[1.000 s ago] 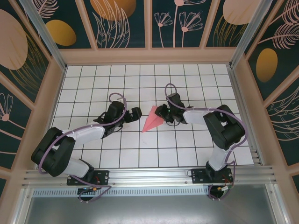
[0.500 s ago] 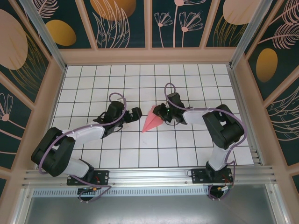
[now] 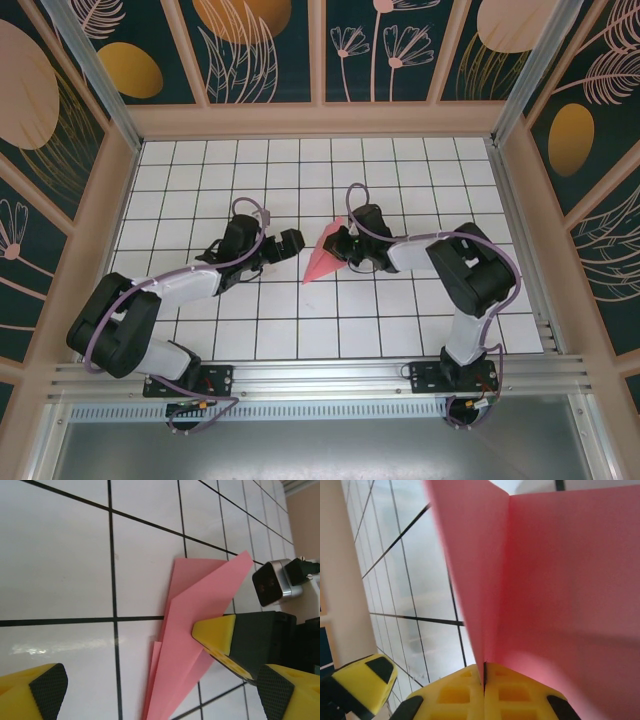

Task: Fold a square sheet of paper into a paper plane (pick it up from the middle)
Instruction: Pick up the paper from the center of the table, then turn over the paper at the center of the table.

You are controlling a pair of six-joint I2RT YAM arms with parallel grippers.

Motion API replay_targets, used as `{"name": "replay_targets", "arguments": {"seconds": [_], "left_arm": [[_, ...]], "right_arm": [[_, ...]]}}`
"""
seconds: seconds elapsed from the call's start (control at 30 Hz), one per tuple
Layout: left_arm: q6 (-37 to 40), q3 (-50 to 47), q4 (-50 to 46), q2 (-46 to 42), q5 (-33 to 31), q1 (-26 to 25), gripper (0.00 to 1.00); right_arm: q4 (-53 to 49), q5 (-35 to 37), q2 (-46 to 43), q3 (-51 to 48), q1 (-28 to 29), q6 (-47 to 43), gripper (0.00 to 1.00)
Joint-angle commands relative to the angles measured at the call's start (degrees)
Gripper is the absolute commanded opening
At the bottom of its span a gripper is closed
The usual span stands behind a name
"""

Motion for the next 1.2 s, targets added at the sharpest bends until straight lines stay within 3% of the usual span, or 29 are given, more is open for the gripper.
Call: {"name": "replay_targets", "arguments": {"seconds": [0.0, 0.27, 0.4, 0.6, 0.73, 0.8, 1.03, 1.17], "left_arm": [[-3.97, -1.78, 7.66, -0.37, 9.00, 1.60, 0.99], [-9.69, -4.01, 22.62, -1.89, 21.25, 1.99, 0.99], [-9.90, -3.62, 23.84, -1.51, 22.24, 1.99, 0.97], [-12.34, -3.39, 28.54, 1.58, 25.04, 1.99, 0.88], [-13.80, -3.37, 31.95, 2.51, 26.29, 1.99, 0.72], [-14.70, -3.56, 33.92, 2.82, 26.78, 1.99, 0.58], [-15.98, -3.91, 36.82, 3.33, 27.36, 1.99, 0.26], [-14.89, -3.70, 34.76, 2.76, 26.25, 1.99, 0.09]], "right_arm": [[9.31, -5.89, -5.44, -2.10, -1.76, -2.52, 0.04], [16.83, -23.25, -7.44, -1.36, -6.41, -1.48, 0.03], [18.99, -27.13, -7.21, 0.19, -6.65, 0.79, 0.04], [24.02, -30.06, -6.67, 0.98, -6.35, 5.26, 0.04], [24.38, -30.98, -6.00, 1.16, -5.83, 5.94, 0.04], [25.17, -31.38, -5.68, 1.27, -5.63, 6.53, 0.04], [25.00, -31.34, -4.71, 1.66, -5.44, 6.77, 0.05], [20.15, -30.08, -5.72, 1.92, -6.03, 3.91, 0.13]]}}
